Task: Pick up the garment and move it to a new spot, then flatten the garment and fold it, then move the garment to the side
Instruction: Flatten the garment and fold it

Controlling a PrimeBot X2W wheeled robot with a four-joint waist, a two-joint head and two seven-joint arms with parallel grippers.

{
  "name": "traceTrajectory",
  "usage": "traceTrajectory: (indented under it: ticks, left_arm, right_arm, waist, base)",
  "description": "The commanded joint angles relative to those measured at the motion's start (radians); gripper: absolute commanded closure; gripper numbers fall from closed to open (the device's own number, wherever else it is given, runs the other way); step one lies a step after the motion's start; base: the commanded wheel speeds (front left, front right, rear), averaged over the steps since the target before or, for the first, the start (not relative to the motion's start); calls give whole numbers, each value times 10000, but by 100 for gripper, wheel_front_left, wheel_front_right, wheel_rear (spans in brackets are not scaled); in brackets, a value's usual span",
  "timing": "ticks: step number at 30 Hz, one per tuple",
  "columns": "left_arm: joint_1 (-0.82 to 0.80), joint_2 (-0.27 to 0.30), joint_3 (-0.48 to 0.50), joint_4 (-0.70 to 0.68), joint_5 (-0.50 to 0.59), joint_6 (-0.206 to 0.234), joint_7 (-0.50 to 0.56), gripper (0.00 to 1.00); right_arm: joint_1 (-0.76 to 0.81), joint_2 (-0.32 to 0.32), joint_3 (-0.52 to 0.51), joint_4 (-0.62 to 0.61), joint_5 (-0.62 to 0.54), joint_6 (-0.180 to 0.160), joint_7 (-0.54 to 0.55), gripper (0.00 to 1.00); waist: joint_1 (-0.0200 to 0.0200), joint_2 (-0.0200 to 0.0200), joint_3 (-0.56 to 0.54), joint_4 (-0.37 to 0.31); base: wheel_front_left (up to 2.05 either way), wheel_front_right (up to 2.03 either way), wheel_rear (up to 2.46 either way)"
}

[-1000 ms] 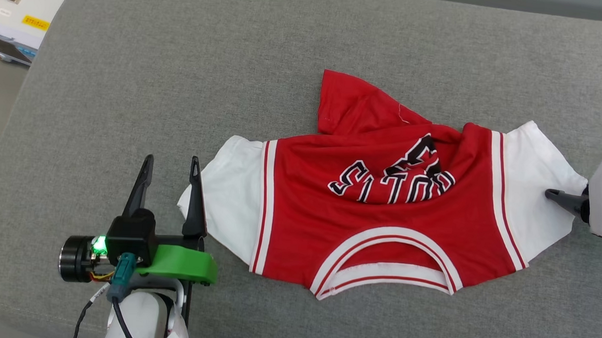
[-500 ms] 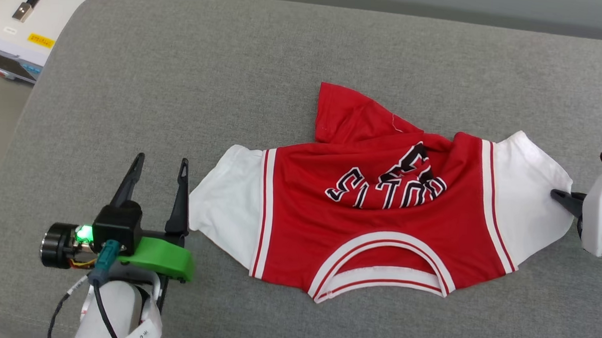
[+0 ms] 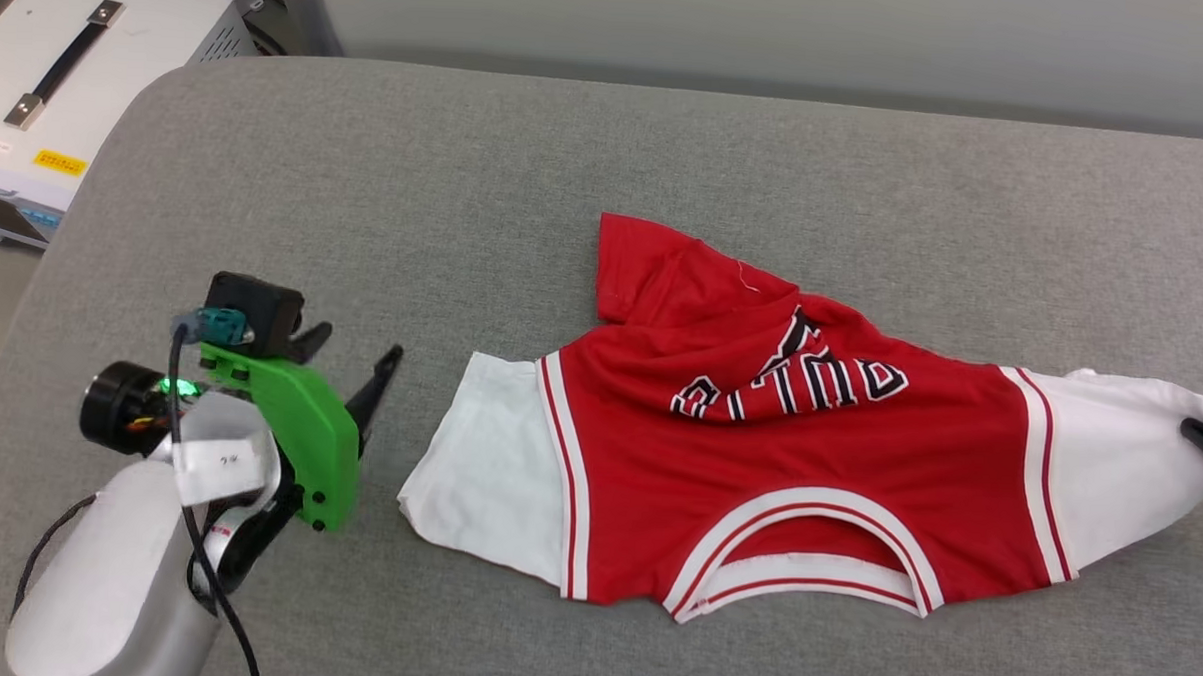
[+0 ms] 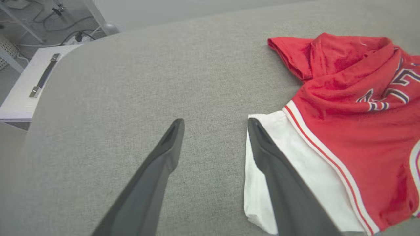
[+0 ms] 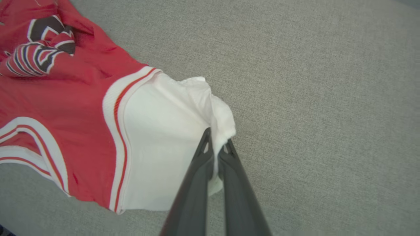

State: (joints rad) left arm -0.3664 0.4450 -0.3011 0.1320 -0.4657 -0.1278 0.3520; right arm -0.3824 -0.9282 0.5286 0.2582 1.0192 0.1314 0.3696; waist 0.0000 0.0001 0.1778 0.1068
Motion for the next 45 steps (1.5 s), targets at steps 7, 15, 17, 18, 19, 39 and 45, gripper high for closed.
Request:
traceTrajectory:
  ticks: [7, 15, 17, 18, 19, 39, 45]
  left_arm:
    - [-650, 1053, -1640, -266, -2348, -27, 3323, 0]
    - [-1054, 1377, -3270, 678, -3049, -28, 4046, 0]
    - [-1162, 1313, -3522, 1107, -3121, -28, 4011, 0]
    - [-1240, 1284, -3699, 1306, -3127, -28, 3977, 0]
    - [-1301, 1225, -3794, 1458, -3171, -28, 3931, 0]
    - [-2378, 1666, -4517, 1583, -3661, -28, 622, 100]
    - [-2904, 2142, -3639, 63, -3435, 372, -398, 100]
  right_arm:
    - [482, 352, -714, -283, -503, -7, 334, 100]
    - [405, 962, -1151, -646, -1199, -7, 952, 100]
    - [351, 1070, -1178, -712, -1358, -7, 1055, 100]
    - [323, 1132, -1174, -751, -1421, -7, 1124, 100]
    - [293, 1179, -1179, -783, -1468, -7, 1161, 100]
    - [284, 1436, -1898, -1696, -1812, -7, -153, 100]
    - [250, 1322, -2545, -2475, -1752, -7, -570, 100]
  waist:
    - [0, -1, 34, -186]
    - [0, -1, 485, -472]
    - [0, -1, 611, -538]
    - [0, -1, 681, -581]
    - [0, -1, 741, -617]
    - [0, -1, 41, -684]
    - [0, -1, -299, -656]
  base:
    - [0, 0, 0]
    - [0, 0, 0]
    - [0, 0, 0]
    - [0, 0, 0]
    - [0, 0, 0]
    - [0, 0, 0]
    - [0, 0, 0]
